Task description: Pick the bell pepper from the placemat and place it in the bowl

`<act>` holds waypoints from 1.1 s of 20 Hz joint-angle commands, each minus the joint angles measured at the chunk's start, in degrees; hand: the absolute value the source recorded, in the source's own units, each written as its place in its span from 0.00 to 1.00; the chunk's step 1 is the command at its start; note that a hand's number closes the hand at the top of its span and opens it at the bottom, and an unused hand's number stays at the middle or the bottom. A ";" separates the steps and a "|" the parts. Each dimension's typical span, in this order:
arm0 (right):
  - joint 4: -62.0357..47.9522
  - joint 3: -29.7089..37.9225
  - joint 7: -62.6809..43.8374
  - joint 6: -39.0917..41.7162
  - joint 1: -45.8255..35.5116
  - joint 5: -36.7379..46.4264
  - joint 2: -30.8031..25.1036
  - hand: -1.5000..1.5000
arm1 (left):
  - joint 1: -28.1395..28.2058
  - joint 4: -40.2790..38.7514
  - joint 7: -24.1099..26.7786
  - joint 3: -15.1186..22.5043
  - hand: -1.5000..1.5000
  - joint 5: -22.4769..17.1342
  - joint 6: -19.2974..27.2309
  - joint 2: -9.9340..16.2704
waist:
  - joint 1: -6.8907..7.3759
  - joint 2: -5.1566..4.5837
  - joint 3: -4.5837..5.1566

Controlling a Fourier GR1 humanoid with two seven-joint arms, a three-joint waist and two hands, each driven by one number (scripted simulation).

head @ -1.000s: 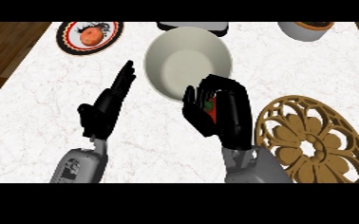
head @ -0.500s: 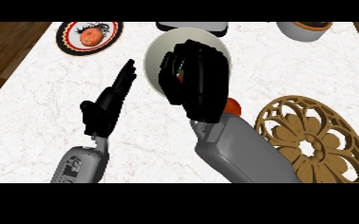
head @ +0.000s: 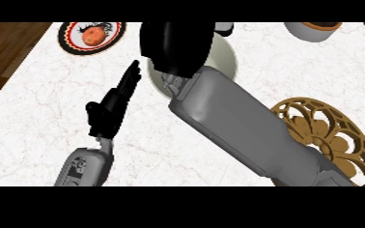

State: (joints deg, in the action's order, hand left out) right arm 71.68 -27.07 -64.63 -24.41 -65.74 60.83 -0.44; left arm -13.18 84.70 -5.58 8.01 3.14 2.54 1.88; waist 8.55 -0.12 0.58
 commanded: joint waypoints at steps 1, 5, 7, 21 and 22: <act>-9.26 1.34 -13.30 2.53 -8.23 0.07 0.42 1.00 | -0.11 0.17 -0.06 -0.25 0.50 0.01 0.08 0.14 | -0.61 -0.35 -0.11; -16.66 0.97 -16.16 7.10 -13.62 -0.39 0.41 1.00 | -0.99 -0.70 -0.28 -1.37 0.50 0.00 0.83 0.20 | -1.71 -0.40 -0.13; -21.97 1.39 -15.78 9.63 -16.20 0.11 0.41 1.00 | -0.25 -0.01 0.43 -0.62 0.50 0.59 1.32 -0.33 | -1.63 -0.48 -0.12; -34.71 -1.35 -13.49 1.88 -11.94 -4.14 0.40 1.00 | 2.19 2.23 0.47 -2.87 0.50 -0.78 0.83 1.23 | -4.82 -0.28 -0.49; -33.49 -2.37 -13.10 -1.26 -8.17 -4.20 0.40 1.00 | 0.65 1.30 0.31 -2.55 0.50 0.16 2.50 -0.12 | -5.51 -0.30 -0.52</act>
State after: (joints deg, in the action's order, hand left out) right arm 39.35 -28.36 -67.57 -20.23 -77.48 57.17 -0.67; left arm -12.21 85.17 -4.53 5.53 3.13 4.05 2.46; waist 4.04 -0.51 0.15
